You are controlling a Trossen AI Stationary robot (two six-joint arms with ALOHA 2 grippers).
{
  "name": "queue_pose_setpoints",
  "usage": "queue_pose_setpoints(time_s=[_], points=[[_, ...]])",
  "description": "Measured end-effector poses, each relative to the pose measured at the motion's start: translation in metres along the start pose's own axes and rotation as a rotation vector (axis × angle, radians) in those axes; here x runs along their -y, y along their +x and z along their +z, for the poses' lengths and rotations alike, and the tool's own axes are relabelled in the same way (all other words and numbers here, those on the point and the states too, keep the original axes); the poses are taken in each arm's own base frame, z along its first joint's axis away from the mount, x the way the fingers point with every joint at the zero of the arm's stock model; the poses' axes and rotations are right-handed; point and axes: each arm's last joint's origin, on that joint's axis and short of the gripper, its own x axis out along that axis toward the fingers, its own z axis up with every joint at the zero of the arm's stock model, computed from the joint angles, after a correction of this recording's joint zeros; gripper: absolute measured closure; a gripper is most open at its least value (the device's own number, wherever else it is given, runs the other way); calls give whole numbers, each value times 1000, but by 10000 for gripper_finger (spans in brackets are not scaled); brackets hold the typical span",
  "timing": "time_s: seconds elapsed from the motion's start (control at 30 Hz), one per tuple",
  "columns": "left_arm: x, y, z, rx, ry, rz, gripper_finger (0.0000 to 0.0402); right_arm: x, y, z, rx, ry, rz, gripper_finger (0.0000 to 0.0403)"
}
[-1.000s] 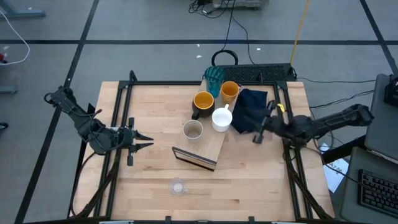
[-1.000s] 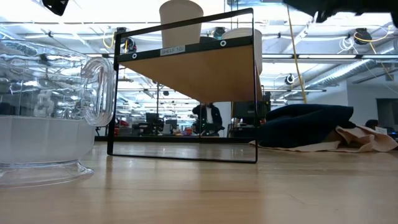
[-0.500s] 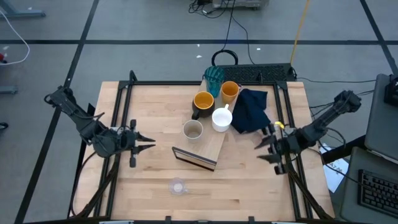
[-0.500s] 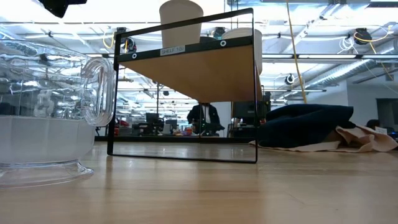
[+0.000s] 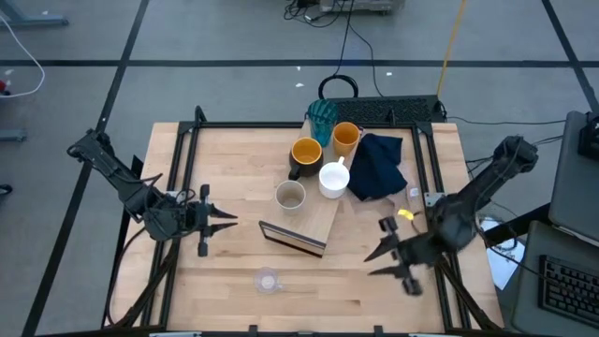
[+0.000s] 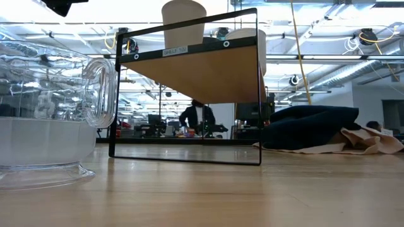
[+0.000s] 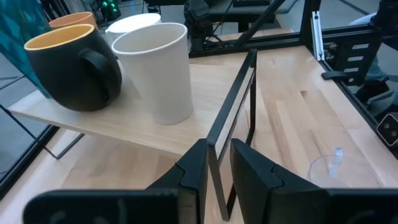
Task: Stack small to large cups/mugs on shelf
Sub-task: Put the transparent mug on the shelf
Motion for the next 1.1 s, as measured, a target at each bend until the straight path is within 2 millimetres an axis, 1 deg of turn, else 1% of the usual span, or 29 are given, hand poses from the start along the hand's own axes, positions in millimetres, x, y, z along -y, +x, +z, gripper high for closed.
queue_pose_setpoints(time_s=[0.07,0.1,0.17,0.27,0.33,0.43,0.57,0.67,0.77,0.9,0.97,1.1], points=[[0,0,0,-1,0,-7,332,-9,22,9,-114,-92,-67,277],[0,0,0,-2,0,-11,332,-13,31,11,-166,-132,-111,277],[1,0,0,-5,0,-24,332,-19,48,6,-251,-173,-222,277],[2,-1,-1,-11,10,-58,332,-30,65,-19,-320,-172,-295,277],[4,-2,-1,-16,16,-74,332,-37,75,-36,-321,-138,-310,277],[6,-4,-2,-17,26,-93,332,-48,87,-57,-299,-91,-321,277],[10,-7,-3,-14,23,-117,332,-61,97,-91,-336,-60,-321,277],[12,-8,-3,-12,8,-130,332,-66,103,-116,-361,-2,-336,277],[14,-10,-3,-10,7,-144,332,-72,107,-141,-371,19,-346,277],[16,-12,-3,-8,-2,-155,332,-76,115,-156,-279,65,-361,277],[16,-12,-4,-8,-8,-159,332,-78,116,-164,-261,54,-360,277],[18,-14,-4,-8,-9,-170,332,-83,125,-169,-246,49,-361,277]])
